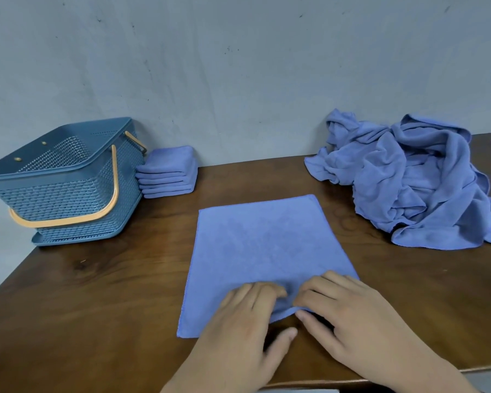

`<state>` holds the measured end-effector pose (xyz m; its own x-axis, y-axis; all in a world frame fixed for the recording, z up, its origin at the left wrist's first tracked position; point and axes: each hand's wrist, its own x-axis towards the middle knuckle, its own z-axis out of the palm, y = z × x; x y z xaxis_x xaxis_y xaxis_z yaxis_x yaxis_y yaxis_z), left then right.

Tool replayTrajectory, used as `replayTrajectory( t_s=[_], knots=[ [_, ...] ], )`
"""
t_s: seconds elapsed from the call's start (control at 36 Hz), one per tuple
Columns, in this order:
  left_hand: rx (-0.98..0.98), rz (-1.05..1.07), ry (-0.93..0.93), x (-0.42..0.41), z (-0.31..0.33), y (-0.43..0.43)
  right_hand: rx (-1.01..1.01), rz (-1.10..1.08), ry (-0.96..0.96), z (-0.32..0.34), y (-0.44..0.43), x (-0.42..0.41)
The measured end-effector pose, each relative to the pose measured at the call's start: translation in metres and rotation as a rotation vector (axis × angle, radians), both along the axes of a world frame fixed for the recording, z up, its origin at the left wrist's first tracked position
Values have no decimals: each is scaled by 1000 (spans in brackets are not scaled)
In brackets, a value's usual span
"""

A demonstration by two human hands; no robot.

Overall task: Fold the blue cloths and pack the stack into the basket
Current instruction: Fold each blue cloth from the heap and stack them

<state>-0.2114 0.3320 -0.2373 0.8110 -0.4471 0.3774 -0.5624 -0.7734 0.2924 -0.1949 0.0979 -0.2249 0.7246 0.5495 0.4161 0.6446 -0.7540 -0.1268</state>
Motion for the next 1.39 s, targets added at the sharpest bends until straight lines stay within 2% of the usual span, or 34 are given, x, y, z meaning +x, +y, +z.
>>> replayTrajectory(
  t_s=[0.36, 0.64, 0.75, 0.89, 1.03, 1.22, 1.39],
  knots=[
    [51, 108, -167, 13, -12, -14, 55, -42, 99, -5, -3, 4],
    [1, 133, -11, 12, -6, -1, 119, -123, 169, -8, -18, 7],
    [-2, 135, -11, 9, -5, 19, 176, -184, 254, -1, -43, 8],
    [-81, 184, 12, 3, -3, 77, 460, -260, 396, 11, -61, 3],
    [-187, 258, 135, -7, 5, 112, 509, -274, 462, 18, -57, 1],
    [-306, 267, 237, -11, 14, 114, 599, -291, 544, 19, -59, -1],
    [-543, 259, 373, -2, 37, 107, 808, -266, 595, 24, -57, 10]
  ],
)
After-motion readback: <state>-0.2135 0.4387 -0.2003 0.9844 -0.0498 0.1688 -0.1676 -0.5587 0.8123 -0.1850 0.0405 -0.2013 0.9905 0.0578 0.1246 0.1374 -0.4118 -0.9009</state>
